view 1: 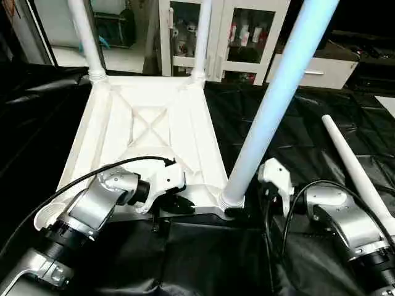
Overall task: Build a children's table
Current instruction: Rotate leg to tighten
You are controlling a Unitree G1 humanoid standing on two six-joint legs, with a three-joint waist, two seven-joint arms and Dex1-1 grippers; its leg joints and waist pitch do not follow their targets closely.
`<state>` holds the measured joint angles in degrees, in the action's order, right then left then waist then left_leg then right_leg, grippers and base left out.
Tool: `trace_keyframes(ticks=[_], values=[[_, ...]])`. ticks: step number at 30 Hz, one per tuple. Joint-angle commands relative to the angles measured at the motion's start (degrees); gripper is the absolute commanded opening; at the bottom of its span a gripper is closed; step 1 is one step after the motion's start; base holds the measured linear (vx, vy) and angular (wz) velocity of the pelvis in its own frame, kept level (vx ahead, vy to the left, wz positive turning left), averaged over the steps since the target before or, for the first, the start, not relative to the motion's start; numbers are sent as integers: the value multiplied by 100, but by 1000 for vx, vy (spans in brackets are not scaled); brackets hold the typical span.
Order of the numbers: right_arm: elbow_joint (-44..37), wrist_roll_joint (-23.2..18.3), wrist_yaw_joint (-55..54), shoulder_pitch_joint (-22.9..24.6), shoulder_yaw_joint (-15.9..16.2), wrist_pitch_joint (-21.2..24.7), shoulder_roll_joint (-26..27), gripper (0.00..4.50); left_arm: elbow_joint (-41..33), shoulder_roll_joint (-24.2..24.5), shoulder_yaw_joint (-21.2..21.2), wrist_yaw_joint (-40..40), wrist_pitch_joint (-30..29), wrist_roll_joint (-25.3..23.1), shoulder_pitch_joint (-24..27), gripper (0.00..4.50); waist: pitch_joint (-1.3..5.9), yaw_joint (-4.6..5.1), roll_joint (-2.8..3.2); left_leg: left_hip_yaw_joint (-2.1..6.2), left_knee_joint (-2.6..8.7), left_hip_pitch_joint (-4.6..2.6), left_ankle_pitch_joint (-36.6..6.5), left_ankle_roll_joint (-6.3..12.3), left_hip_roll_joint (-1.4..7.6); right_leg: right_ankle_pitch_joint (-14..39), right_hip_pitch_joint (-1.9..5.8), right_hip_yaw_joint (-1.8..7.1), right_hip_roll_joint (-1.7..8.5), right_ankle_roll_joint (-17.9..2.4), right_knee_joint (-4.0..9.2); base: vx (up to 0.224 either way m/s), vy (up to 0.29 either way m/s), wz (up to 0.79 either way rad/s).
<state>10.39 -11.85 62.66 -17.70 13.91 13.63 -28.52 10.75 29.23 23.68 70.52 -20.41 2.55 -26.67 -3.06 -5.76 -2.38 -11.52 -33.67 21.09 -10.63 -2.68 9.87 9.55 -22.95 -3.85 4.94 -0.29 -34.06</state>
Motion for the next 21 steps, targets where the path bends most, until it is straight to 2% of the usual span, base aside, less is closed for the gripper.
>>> trace_keyframes(ticks=[1,3,9,21], values=[[-72,-3,67,-23,-37,52,-40,444,-67,-40,425,281,-95,-34,140,0,331,15,21,187,461,-126,-1558,31,394,1690,200,301,423,-1152,392,0,0,0],[-38,-13,82,-41,-38,48,-21,444,-94,-41,432,280,-109,-35,147,0,337,10,15,188,458,-126,-1528,17,395,1653,204,301,423,-1158,384,0,0,0],[-8,-100,158,-49,-18,36,-39,368,-153,-25,440,282,-156,-53,168,0,347,-3,15,179,444,-128,-1430,52,388,1496,212,298,416,-1191,368,0,0,0],[2,-128,399,-5,-3,21,-124,277,-191,-15,487,279,-162,-81,183,0,344,-32,4,179,440,-131,-1424,61,388,1558,216,296,417,-1184,371,0,0,0]])
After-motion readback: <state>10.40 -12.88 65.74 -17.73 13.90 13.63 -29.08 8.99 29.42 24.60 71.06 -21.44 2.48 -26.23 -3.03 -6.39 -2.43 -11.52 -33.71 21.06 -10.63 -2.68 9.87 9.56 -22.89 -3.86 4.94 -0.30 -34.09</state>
